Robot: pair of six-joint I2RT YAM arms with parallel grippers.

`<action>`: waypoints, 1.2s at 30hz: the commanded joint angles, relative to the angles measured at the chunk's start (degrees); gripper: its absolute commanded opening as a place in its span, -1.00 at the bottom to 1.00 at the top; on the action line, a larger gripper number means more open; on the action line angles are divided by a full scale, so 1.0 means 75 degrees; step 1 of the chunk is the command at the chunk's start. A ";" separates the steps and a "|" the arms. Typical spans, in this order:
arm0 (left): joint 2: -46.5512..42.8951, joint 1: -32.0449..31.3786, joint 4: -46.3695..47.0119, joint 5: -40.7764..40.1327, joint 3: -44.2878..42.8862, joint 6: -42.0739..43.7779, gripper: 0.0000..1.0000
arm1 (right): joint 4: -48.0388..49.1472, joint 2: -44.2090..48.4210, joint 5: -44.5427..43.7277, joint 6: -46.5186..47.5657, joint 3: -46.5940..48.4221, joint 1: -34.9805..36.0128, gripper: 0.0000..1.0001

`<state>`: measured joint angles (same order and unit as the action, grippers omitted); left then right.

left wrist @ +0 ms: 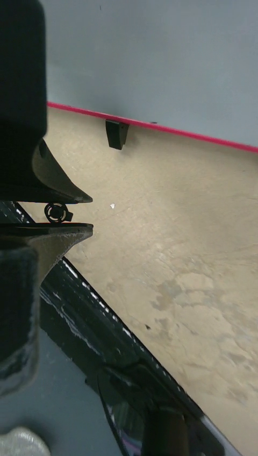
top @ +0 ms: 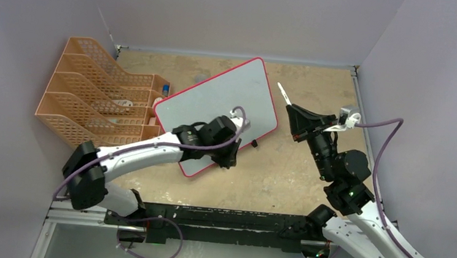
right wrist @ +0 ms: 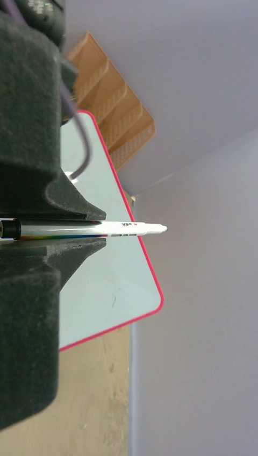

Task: Write a sentence on the whiteboard
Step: Place the pen cap at the center of the board.

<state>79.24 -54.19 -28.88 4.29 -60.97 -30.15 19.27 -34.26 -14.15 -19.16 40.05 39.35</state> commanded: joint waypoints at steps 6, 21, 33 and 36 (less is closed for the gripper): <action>0.1780 -0.1184 -0.0379 -0.1288 -0.0703 0.0224 -1.00 | 0.0118 0.0590 -0.1364 0.0415 -0.0239 -0.0021 -1.00; 0.3157 -0.1481 -0.0417 -0.1661 -0.1023 0.0422 -0.74 | 0.0224 0.0636 -0.1771 0.0658 -0.0289 -0.0021 -1.00; 0.3061 -0.1528 -0.0289 -0.1693 -0.0850 0.0209 -0.49 | 0.0196 0.0626 -0.1746 0.0635 -0.0331 -0.0021 -1.00; 0.2725 -0.1528 -0.0251 -0.1730 -0.0885 0.0188 -0.41 | 0.0133 0.0630 -0.1695 0.0656 -0.0291 -0.0019 -1.00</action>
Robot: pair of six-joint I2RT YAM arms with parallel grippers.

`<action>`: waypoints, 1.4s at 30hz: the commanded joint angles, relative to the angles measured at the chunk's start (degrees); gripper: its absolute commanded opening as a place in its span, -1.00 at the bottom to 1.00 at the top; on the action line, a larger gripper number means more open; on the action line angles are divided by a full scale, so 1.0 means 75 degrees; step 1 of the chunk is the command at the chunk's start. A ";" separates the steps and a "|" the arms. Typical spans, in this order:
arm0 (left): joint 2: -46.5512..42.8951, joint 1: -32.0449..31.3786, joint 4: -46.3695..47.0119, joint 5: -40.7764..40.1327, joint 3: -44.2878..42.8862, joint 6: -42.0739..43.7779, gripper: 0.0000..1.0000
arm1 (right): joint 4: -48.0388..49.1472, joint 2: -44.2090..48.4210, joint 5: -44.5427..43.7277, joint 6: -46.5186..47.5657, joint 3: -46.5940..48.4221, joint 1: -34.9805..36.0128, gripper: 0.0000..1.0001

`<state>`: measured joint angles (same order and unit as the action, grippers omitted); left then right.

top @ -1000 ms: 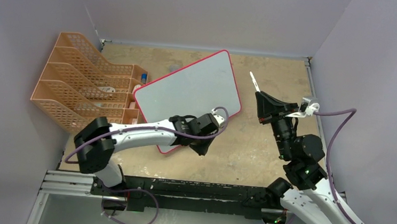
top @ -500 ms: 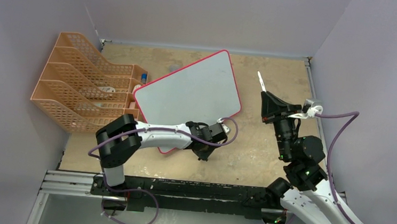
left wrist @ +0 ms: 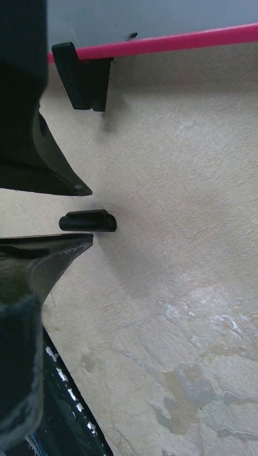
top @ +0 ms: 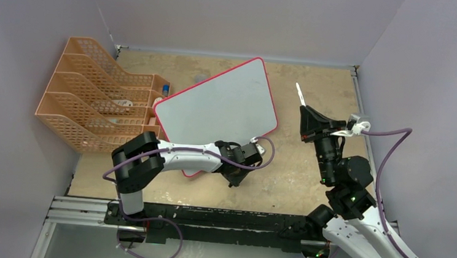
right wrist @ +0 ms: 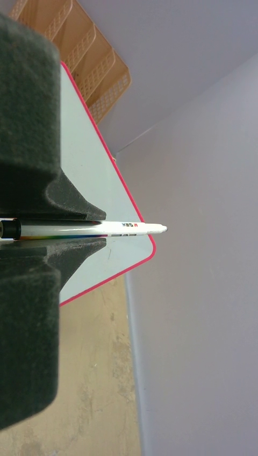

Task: Write a sentence on the whiteboard
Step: Place the pen cap at the center of the board.

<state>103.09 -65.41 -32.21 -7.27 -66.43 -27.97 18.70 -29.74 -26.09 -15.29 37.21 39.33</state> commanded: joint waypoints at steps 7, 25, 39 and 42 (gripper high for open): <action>-0.1371 -0.0016 -0.0099 -0.0584 -0.0688 -0.0008 -0.10 | 0.0071 -0.0167 0.0240 0.0180 0.0265 -0.0018 -1.00; -0.3713 0.2486 0.0432 -0.0202 -0.1429 0.0760 0.34 | -0.0220 -0.0884 0.1021 0.0436 0.1046 -0.0018 -1.00; -0.4829 0.5755 0.1416 0.1086 -0.0975 0.0988 0.93 | -0.0555 -0.2056 0.1625 0.0888 0.1984 -0.0017 -1.00; -0.4947 0.7152 0.1500 0.2478 -0.0649 0.0570 0.94 | -0.0616 -0.2406 0.1840 0.1069 0.2231 -0.0017 -1.00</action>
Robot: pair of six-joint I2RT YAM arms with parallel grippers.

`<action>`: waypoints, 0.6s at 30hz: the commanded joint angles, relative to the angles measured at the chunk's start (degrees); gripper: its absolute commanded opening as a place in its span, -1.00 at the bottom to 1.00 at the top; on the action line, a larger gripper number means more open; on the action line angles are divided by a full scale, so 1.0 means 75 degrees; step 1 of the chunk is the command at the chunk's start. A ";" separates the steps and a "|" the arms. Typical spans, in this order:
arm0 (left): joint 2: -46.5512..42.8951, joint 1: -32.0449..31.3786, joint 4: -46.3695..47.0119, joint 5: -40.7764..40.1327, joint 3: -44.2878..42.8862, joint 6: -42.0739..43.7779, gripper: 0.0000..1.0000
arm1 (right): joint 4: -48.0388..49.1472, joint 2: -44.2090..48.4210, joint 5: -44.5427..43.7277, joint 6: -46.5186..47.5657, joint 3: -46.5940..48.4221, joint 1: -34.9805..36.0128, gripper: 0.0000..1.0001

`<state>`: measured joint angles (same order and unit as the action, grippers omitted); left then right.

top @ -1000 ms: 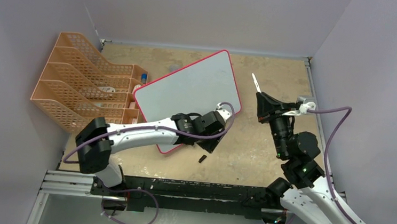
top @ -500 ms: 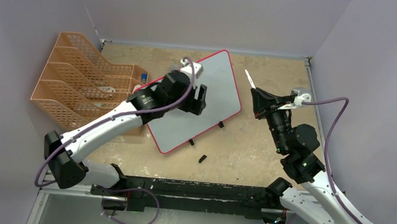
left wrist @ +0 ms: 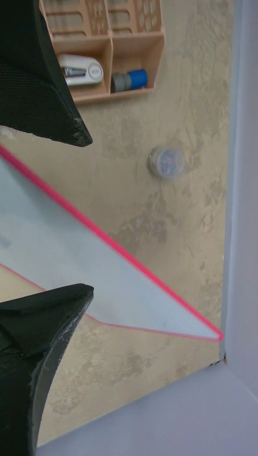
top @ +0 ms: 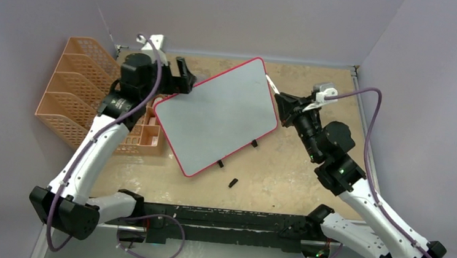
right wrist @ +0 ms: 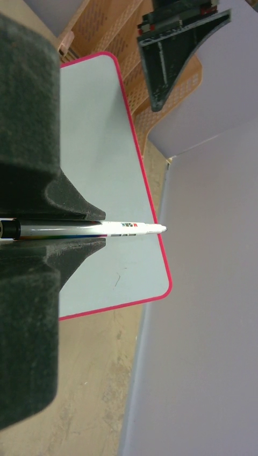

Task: Write a sentence on the whiteboard
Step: Place the pen cap at the center of the board, then write a sentence on the whiteboard.

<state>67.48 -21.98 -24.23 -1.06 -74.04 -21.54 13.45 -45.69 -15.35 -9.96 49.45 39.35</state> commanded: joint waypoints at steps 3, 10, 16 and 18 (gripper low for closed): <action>-0.0301 0.2803 0.0822 0.3536 0.0788 -0.0724 0.93 | -0.0069 -0.0689 0.0659 0.0491 0.0888 -0.0021 -1.00; -0.0584 0.3696 0.1367 0.4844 0.1495 -0.0790 0.93 | -0.0181 -0.1291 0.1231 0.0641 0.1315 -0.0010 -1.00; -0.1039 0.4098 0.1629 0.5418 0.2071 -0.0805 0.92 | -0.0101 -0.1457 0.1871 0.0544 0.1223 -0.0007 -1.00; -0.1123 0.4253 0.1757 0.5679 0.2275 -0.0897 0.91 | -0.0131 -0.1547 0.2018 0.0516 0.1249 0.0000 -1.00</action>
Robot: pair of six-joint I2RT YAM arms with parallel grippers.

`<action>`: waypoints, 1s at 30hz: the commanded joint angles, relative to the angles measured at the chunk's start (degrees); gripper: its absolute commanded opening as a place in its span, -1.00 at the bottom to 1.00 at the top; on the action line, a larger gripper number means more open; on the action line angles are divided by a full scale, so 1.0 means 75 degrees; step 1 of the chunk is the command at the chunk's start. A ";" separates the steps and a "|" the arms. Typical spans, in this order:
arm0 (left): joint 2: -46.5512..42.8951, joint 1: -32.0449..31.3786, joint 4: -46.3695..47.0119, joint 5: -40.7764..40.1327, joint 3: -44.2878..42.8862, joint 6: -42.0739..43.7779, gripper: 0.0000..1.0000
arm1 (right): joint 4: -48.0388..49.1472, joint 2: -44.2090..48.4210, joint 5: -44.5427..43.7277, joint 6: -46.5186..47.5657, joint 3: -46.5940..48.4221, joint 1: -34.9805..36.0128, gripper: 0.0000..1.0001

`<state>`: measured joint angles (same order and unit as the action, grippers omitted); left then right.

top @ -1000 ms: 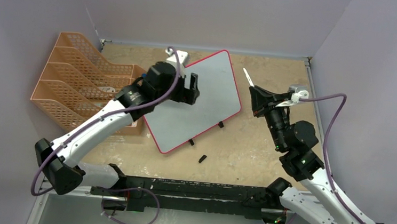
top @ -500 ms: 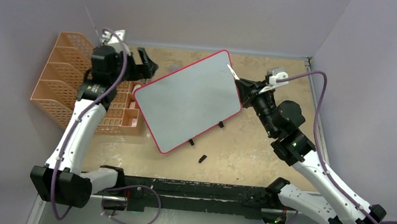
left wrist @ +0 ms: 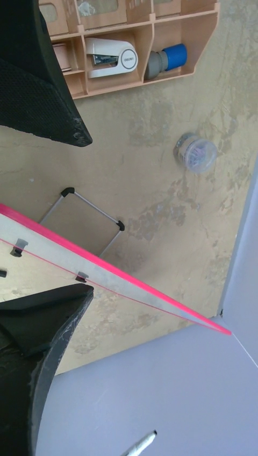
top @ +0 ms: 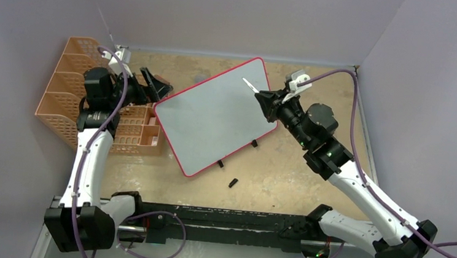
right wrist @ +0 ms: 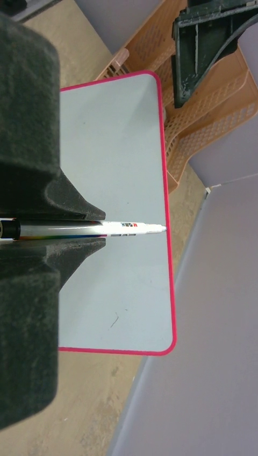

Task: Write a sentence on the whiteboard

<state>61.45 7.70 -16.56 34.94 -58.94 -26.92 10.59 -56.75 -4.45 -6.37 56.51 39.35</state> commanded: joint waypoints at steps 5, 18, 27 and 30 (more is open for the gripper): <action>-0.0566 0.0639 0.1151 0.1474 0.0933 -0.0412 0.89 | 0.0100 -0.0360 0.0944 0.0068 0.0450 0.0014 -1.00; -0.0297 0.0789 0.2444 0.2924 0.1759 -0.0393 0.68 | 0.0005 -0.0934 0.1328 0.0098 0.0633 0.0413 -1.00; 0.0877 0.0786 0.3722 0.4379 0.1675 -0.0673 0.28 | 0.0076 -0.1206 0.1169 0.0088 0.0678 0.0973 -1.00; 0.1029 0.0780 0.3934 0.4576 0.1691 -0.0687 0.15 | 0.0000 -0.1308 0.0993 0.0107 0.0779 0.1204 -1.00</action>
<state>68.31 13.13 6.44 63.31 -45.80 -31.42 8.99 -66.41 4.01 -6.37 58.92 46.41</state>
